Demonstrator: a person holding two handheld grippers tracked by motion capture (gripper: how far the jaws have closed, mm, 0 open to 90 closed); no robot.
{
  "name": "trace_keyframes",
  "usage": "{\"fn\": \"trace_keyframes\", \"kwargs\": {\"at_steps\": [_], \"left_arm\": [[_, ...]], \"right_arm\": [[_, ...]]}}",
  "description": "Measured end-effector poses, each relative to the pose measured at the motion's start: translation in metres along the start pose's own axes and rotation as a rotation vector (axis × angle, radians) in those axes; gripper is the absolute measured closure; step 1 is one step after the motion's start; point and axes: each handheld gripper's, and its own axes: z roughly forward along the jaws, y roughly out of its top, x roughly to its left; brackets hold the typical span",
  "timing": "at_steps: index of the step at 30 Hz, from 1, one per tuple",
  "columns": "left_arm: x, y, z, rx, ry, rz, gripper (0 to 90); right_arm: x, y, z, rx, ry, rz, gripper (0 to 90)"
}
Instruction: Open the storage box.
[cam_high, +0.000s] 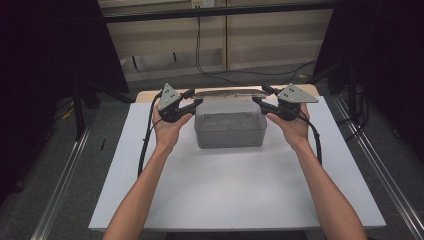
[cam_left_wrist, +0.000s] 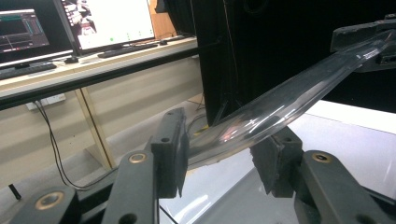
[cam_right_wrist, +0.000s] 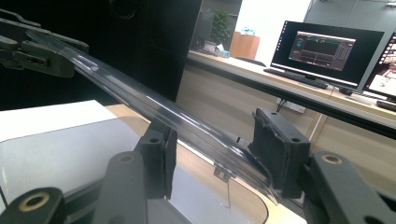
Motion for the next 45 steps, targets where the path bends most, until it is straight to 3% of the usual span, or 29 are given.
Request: {"fn": "trace_keyframes", "kwargs": {"at_steps": [9,18,35,45], "left_arm": [[0.003,-0.001,0.006,-0.012,0.007,-0.027,56.4],[0.009,-0.001,0.009,-0.005,0.011,-0.021,56.4],[0.019,-0.004,0.014,-0.003,0.023,-0.052,57.6],[0.02,-0.002,0.023,0.004,0.03,-0.027,55.9]], "right_arm": [[-0.006,0.001,0.004,-0.011,0.008,0.02,50.1],[-0.013,-0.001,0.01,-0.025,0.012,0.037,51.0],[-0.025,-0.007,0.024,-0.011,0.021,0.066,52.2],[-0.032,-0.007,0.03,-0.024,0.024,0.077,54.3]]}}
